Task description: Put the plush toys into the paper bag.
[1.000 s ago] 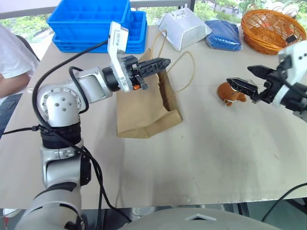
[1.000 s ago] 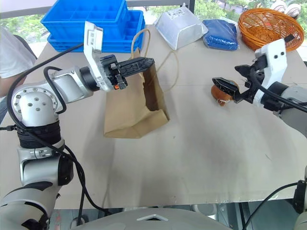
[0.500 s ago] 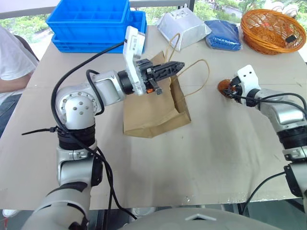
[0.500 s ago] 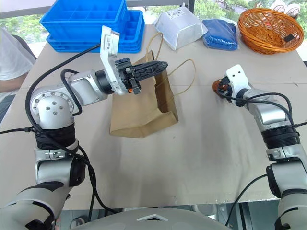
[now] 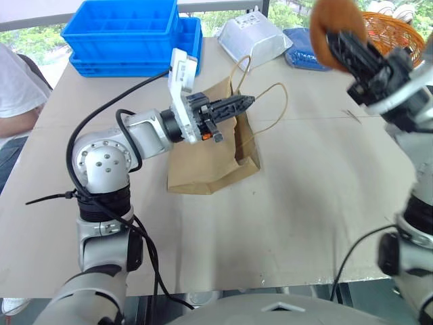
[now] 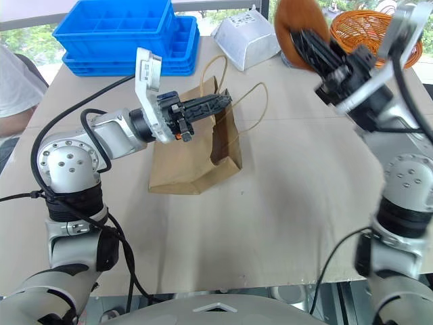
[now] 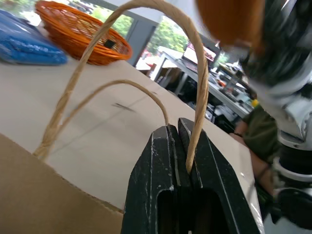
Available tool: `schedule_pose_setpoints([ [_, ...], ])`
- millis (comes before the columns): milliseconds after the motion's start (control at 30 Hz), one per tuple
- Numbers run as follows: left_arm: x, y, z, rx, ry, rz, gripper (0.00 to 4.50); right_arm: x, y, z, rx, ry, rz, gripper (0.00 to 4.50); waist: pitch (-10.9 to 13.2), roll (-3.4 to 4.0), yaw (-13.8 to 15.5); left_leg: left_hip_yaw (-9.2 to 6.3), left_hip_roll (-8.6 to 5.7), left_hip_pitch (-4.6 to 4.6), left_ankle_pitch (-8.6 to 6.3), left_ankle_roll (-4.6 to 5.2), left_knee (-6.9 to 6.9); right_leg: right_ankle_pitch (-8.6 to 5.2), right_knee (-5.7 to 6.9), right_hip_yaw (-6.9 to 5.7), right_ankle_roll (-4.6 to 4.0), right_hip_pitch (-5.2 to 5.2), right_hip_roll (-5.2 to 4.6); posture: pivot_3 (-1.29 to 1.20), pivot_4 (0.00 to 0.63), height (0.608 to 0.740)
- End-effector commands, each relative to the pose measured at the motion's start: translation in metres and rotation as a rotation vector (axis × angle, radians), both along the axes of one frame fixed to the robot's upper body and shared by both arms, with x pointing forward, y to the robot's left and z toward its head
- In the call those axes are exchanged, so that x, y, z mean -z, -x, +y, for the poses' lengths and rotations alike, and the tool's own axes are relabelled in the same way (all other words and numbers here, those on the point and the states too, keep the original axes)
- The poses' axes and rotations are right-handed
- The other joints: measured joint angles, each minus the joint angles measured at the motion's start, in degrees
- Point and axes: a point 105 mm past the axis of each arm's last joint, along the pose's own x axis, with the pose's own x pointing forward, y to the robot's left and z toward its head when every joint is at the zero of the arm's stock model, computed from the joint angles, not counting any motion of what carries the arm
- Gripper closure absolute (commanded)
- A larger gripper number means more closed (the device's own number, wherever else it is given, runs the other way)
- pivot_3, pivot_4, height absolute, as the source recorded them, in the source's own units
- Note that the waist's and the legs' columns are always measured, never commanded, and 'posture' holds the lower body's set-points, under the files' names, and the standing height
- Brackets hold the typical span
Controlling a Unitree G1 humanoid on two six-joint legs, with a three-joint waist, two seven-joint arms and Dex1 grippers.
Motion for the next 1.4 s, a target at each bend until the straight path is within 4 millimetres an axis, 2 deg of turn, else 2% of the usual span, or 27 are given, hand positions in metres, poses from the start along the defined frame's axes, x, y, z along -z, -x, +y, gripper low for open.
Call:
schedule_pose_setpoints([
  [33,-0.011,0.006,0.002,0.015,0.033,-0.044,4.5,0.013,-0.003,0.026,-0.059,0.029,0.066,4.44,-0.01,0.01,0.33,-0.01,0.0,0.0,0.0,0.0,0.0,0.0,0.0,0.0,0.0,0.0,0.0,0.0,0.15,0.74],
  [100,-0.015,0.005,0.005,-0.004,0.061,-0.049,4.5,0.034,-0.004,0.041,-0.115,0.088,0.12,4.44,-0.01,0.0,0.66,-0.03,-0.04,-0.05,0.0,0.0,0.0,0.0,-0.03,-0.03,0.0,0.01,-0.05,0.0,0.15,0.74],
  [233,-0.023,0.003,0.017,-0.045,0.127,-0.038,4.5,0.071,-0.006,0.055,-0.152,0.238,0.166,4.44,-0.01,0.0,0.58,-0.07,-0.1,-0.24,-0.02,0.05,0.01,0.0,-0.15,-0.11,0.02,-0.1,-0.22,0.0,0.15,0.74],
  [467,-0.033,0.008,0.019,-0.038,0.172,-0.034,4.5,0.129,0.009,0.074,-0.206,0.739,-0.052,4.44,-0.01,0.0,0.47,-0.2,-0.13,-0.29,-0.02,0.04,0.02,0.0,-0.18,-0.27,0.02,-0.13,-0.21,0.0,0.15,0.74],
  [633,-0.036,0.01,0.013,-0.016,0.18,-0.034,4.5,0.159,0.003,0.076,-0.197,1.002,-0.208,4.44,-0.01,0.0,0.46,-0.14,-0.14,-0.25,0.0,0.01,0.06,0.0,-0.17,-0.27,0.02,-0.11,-0.18,0.0,0.15,0.74],
  [733,-0.035,0.011,0.01,-0.001,0.177,-0.028,4.5,0.164,-0.003,0.078,-0.171,1.094,-0.319,4.44,-0.01,0.0,0.48,-0.15,-0.14,-0.26,0.0,0.0,0.08,0.0,-0.17,-0.27,0.02,-0.1,-0.2,0.0,0.15,0.74],
  [833,-0.029,0.012,0.003,0.032,0.156,-0.009,4.5,0.157,-0.002,0.096,-0.21,1.204,-0.614,4.44,0.0,0.0,0.33,-0.13,-0.14,-0.26,0.02,-0.03,0.08,0.0,-0.18,-0.26,0.02,-0.12,-0.22,0.0,0.15,0.74],
  [933,-0.026,0.012,-0.002,0.065,0.147,0.002,4.5,0.155,0.005,0.117,-0.308,1.215,-0.827,4.44,-0.01,-0.01,0.19,-0.13,-0.15,-0.21,0.03,-0.06,0.08,0.0,-0.17,-0.28,0.02,-0.11,-0.21,0.0,0.15,0.74],
  [1067,-0.024,0.016,-0.005,0.104,0.133,0.002,4.5,0.154,0.005,0.128,-0.368,1.224,-0.931,4.44,0.0,0.0,0.46,-0.3,-0.09,-0.25,0.04,-0.09,0.07,0.01,-0.17,-0.3,0.01,-0.1,-0.34,0.0,0.15,0.74],
  [1100,-0.023,0.016,-0.005,0.102,0.127,0.003,4.5,0.151,0.004,0.129,-0.36,1.212,-0.952,3.88,0.0,-0.01,0.52,-0.31,-0.11,-0.26,0.04,-0.09,0.07,0.01,-0.18,-0.32,0.01,-0.1,-0.38,0.0,0.15,0.74],
  [1200,-0.019,0.017,0.0,0.092,0.119,0.005,4.5,0.143,-0.001,0.125,-0.29,1.179,-0.97,2.64,0.0,-0.01,0.46,-0.31,-0.15,-0.3,0.04,-0.09,0.07,0.01,-0.22,-0.32,0.01,-0.1,-0.46,0.0,0.15,0.74],
  [1267,-0.015,0.017,0.005,0.071,0.103,0.003,4.5,0.142,-0.005,0.113,-0.257,1.171,-0.884,1.78,0.0,0.0,0.48,-0.34,-0.14,-0.3,0.04,-0.09,0.07,0.01,-0.21,-0.33,0.01,-0.11,-0.47,0.0,0.15,0.74],
  [1333,-0.013,0.017,0.01,0.058,0.088,-0.003,4.5,0.141,-0.008,0.098,-0.22,1.184,-0.822,1.78,0.0,-0.01,0.69,-0.42,-0.14,-0.33,0.05,-0.1,0.06,0.01,-0.21,-0.38,0.01,-0.1,-0.48,0.0,0.15,0.74],
  [1400,-0.008,0.017,0.015,0.043,0.049,-0.015,4.5,0.133,-0.007,0.079,-0.188,1.144,-0.687,1.78,0.0,0.0,0.69,-0.43,-0.15,-0.36,0.04,-0.1,0.07,0.01,-0.22,-0.38,0.0,-0.1,-0.49,0.0,0.15,0.74],
])
